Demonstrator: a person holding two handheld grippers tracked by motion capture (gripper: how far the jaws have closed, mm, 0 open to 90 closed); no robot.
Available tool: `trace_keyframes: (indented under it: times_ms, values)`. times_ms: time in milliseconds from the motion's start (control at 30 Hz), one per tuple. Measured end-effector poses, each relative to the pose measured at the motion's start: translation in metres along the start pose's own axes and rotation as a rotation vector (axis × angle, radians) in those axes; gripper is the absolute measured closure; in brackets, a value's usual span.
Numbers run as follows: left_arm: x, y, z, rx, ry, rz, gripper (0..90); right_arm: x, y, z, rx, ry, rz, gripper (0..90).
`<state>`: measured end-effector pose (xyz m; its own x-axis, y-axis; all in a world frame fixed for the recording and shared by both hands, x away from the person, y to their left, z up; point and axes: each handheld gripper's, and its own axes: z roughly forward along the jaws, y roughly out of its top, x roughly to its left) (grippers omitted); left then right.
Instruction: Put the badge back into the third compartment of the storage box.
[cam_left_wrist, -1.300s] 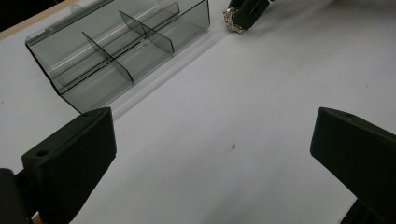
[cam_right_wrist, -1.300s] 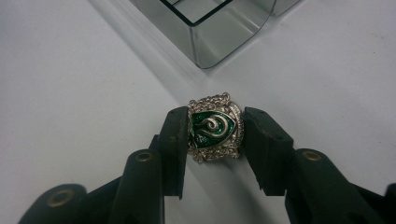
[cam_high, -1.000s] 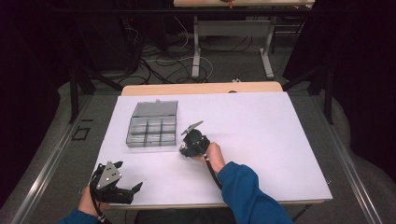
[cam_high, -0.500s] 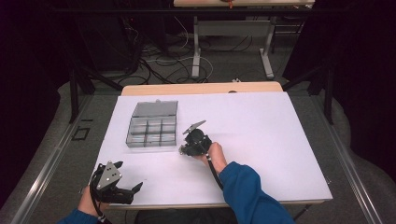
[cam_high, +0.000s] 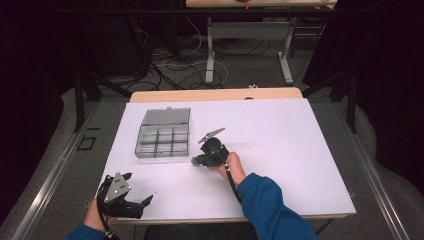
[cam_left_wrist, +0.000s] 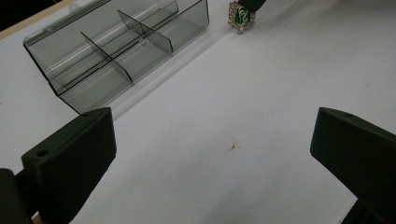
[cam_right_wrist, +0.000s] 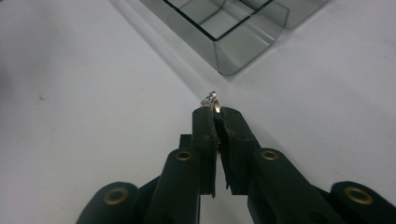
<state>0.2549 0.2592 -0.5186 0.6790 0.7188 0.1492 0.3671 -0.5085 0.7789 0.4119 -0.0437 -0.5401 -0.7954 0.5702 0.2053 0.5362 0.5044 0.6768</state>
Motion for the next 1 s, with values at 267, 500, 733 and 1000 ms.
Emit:
trace_keyframes:
  times_ms: [267, 500, 733, 1000]
  values:
    - [0.000, 0.000, 0.000, -0.002, -0.003, -0.002, 0.3, 0.018, 0.004, 0.000, 0.019, -0.041, -0.069, 87.7]
    - [0.000, 0.000, 0.000, 0.000, 0.000, 0.000, 0.3, 0.022, 0.004, -0.002, 0.008, -0.075, -0.102, 88.0]
    - [0.000, 0.000, 0.000, -0.001, -0.002, -0.002, 0.3, 0.024, 0.003, -0.010, -0.014, -0.092, -0.129, 88.0]
    - [0.000, 0.000, -0.001, -0.003, 0.001, -0.002, 0.3, 0.021, 0.001, -0.022, -0.047, -0.126, -0.144, 88.1]
